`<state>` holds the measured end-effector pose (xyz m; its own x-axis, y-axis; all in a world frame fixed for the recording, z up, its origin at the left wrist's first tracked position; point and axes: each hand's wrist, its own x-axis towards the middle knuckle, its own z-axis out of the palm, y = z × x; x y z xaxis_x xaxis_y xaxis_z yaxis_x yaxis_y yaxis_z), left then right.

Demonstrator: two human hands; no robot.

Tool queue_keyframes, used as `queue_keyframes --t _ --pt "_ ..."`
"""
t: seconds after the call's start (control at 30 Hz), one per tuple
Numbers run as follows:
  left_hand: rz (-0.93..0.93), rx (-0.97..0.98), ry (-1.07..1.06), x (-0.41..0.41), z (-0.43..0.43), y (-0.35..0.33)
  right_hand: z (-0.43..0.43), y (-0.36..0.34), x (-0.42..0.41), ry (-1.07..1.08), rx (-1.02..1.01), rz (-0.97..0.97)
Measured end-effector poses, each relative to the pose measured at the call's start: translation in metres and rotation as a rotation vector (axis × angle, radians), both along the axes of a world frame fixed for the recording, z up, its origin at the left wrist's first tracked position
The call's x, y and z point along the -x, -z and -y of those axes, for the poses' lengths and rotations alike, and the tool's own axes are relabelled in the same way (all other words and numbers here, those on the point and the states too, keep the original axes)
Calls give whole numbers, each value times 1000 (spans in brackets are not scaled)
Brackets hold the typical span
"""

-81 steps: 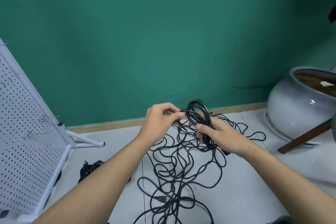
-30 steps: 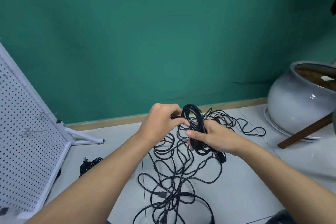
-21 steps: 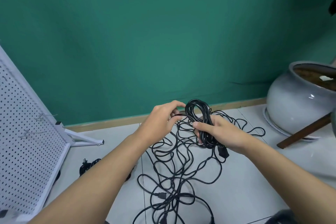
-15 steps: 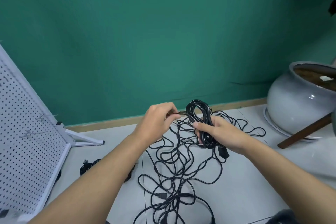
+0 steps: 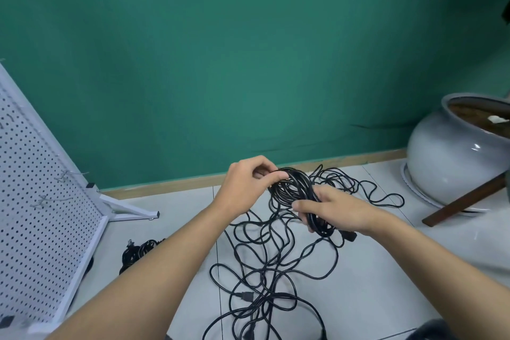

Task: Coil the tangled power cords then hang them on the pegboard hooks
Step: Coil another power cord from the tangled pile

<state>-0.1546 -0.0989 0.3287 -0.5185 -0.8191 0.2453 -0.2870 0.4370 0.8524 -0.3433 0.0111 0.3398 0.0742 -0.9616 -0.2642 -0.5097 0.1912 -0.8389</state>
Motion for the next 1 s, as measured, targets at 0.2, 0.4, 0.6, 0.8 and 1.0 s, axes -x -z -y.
queue_keyframes --t 0.2,0.4,0.6,0.8,1.0 --pt "-153 -376 77 -10 2 2 2 1 0 31 86 -31" --pt "-214 -383 0 -11 0 -7 1 0 6 170 134 -17" --pt "-389 -440 -48 11 -17 -18 6 9 -5 195 237 129" --pt "-392 -475 -37 13 -15 -14 7 9 -13 169 208 124" --pt "-107 -416 66 5 -4 1 8 10 -9 269 223 160"
